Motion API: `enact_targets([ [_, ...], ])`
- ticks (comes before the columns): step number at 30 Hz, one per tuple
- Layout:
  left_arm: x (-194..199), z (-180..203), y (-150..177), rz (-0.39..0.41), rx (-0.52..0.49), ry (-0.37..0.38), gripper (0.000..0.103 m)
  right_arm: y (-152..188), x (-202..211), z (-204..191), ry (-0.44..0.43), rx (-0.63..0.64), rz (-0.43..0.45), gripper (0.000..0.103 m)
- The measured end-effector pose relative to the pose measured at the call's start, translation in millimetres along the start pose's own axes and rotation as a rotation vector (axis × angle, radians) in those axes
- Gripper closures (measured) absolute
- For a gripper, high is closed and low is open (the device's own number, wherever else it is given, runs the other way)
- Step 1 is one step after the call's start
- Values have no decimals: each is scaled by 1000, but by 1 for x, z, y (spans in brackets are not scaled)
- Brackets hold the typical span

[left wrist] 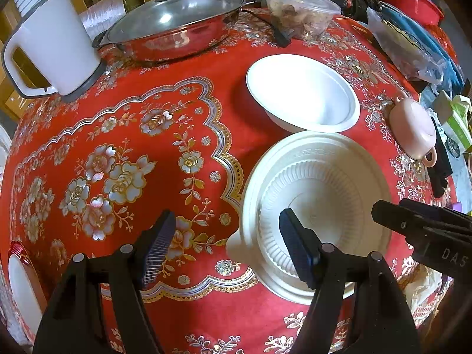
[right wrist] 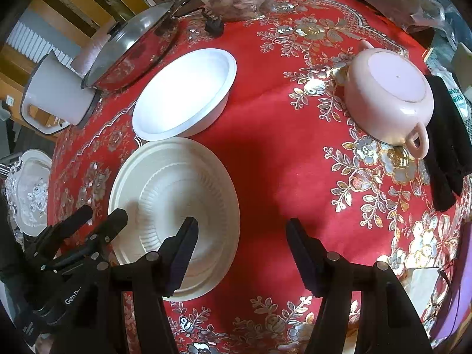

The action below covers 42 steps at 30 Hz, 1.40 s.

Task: Organize plates and bowls
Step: 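Close the left tool on the rim of the cream plastic plate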

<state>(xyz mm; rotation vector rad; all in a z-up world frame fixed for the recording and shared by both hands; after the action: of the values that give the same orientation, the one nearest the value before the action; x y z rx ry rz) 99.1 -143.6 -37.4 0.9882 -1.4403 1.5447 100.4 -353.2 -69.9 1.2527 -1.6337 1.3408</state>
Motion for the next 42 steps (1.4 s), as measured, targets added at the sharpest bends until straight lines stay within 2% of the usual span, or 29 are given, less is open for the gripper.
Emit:
enact_targets([
  [29, -5, -1, 0, -19, 0, -8, 31, -4, -6, 0, -3, 14, -10, 39],
  [42, -17, 0, 0, -74, 22, 17, 31, -6, -11, 4, -11, 15, -15, 39],
])
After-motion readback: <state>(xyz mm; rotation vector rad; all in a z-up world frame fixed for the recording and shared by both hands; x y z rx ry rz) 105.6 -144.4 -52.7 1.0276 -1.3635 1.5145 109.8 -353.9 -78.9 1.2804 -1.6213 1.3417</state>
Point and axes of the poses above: each gripper's, at about its wrist camera, not at the fingertips, and x roughly against the way its jaws point, z to its right, y to its underside, the point moved 1 cm from there along -x, roughly the way its jaws point, and after that the axes turned 15 degrees about x, right-handed, at the moved point
